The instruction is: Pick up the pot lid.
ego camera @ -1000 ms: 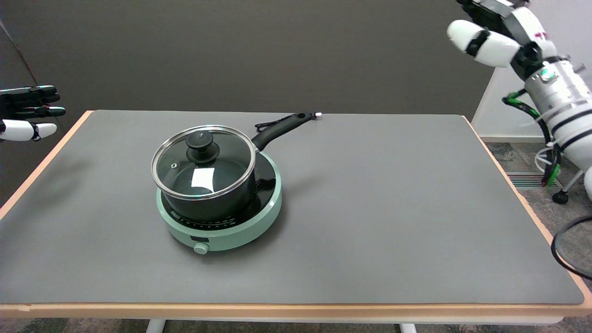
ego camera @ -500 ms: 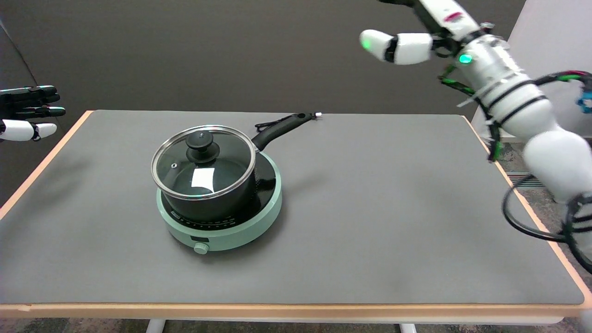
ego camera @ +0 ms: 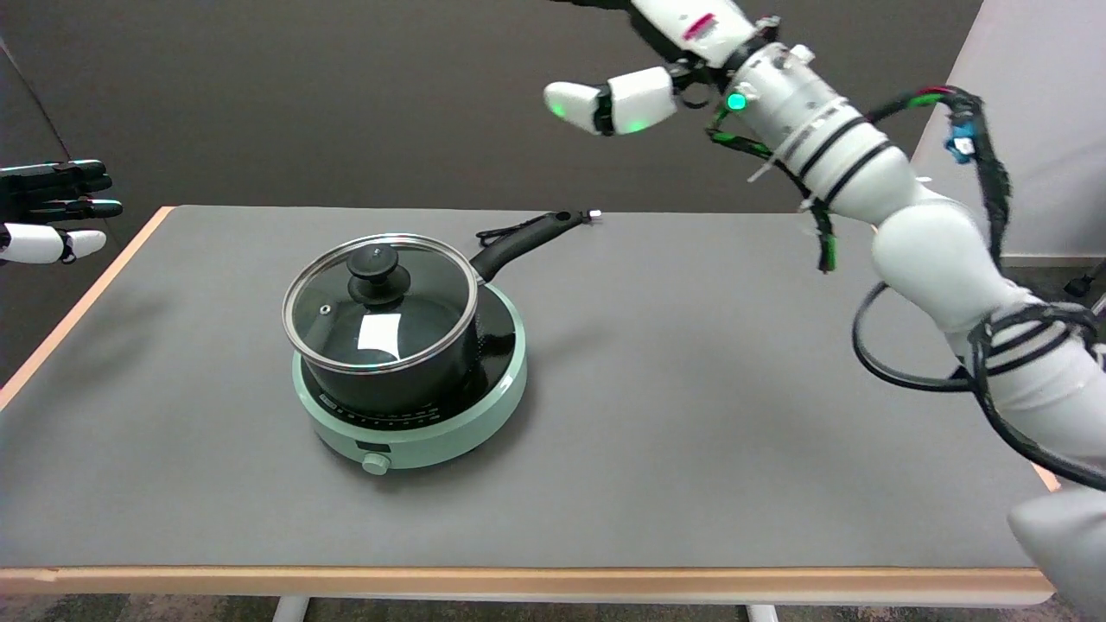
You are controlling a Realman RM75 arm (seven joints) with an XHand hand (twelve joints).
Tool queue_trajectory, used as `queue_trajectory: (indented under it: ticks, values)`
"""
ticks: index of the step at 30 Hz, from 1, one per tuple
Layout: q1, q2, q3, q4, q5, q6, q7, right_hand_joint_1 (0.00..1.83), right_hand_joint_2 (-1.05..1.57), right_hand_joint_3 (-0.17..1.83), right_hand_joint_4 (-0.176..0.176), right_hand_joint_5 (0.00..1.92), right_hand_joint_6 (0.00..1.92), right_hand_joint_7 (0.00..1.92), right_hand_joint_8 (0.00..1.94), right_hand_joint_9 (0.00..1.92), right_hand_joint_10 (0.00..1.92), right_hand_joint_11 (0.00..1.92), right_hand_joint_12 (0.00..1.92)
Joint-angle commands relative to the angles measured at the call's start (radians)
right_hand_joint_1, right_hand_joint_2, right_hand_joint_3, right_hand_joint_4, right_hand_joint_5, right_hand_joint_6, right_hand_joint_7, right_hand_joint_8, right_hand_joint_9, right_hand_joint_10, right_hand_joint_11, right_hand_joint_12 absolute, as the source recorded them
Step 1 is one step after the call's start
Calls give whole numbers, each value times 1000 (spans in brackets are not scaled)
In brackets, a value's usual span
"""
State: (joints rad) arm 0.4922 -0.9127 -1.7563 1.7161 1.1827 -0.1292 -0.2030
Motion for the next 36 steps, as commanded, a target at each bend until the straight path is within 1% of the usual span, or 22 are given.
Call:
queue_trajectory:
  ticks: [1, 5, 6, 11, 12, 16, 19, 20, 21, 22, 26, 31, 33, 36]
  values:
    - [242, -34, -293, -86, -34, -19, -47, 394, 445, 825, 117, 347, 170, 404, 174, 370, 204, 243, 500]
    - [279, -76, -341, -113, -34, -19, -47, 394, 445, 826, 117, 347, 170, 404, 174, 373, 205, 248, 502]
    - [283, -82, -347, -120, -34, -19, -47, 400, 420, 873, 115, 353, 156, 410, 156, 365, 228, 233, 551]
    - [300, -170, -359, -201, -34, -38, -47, 404, 424, 874, 116, 355, 157, 414, 157, 375, 231, 248, 562]
    - [305, -178, -362, -214, -33, -40, -47, 402, 441, 847, 117, 353, 166, 412, 168, 382, 218, 262, 536]
    - [323, -184, -386, -258, 23, -40, -47, 409, 447, 854, 124, 367, 170, 422, 169, 395, 219, 272, 534]
    - [330, -176, -408, -267, 101, -48, -56, 464, 473, 864, 137, 405, 189, 466, 182, 440, 228, 298, 527]
    - [334, -178, -421, -266, 102, -52, -57, 475, 474, 870, 140, 411, 191, 477, 182, 446, 234, 302, 536]
    - [337, -180, -429, -261, 98, -54, -57, 514, 485, 870, 141, 421, 194, 498, 185, 466, 240, 313, 542]
    - [344, -185, -450, -249, 89, -59, -59, 557, 473, 924, 145, 441, 190, 524, 173, 481, 269, 311, 589]
    - [340, -207, -498, -215, -31, -65, -62, 599, 483, 928, 146, 445, 191, 554, 177, 519, 298, 331, 619]
    - [337, -231, -536, -229, -34, -65, -62, 618, 486, 929, 147, 437, 186, 572, 180, 544, 320, 343, 636]
    - [337, -243, -548, -230, -39, -65, -62, 629, 508, 898, 150, 428, 192, 577, 196, 580, 314, 369, 651]
    - [341, -255, -574, -212, -46, -66, -62, 673, 495, 936, 158, 430, 182, 593, 186, 590, 369, 384, 712]
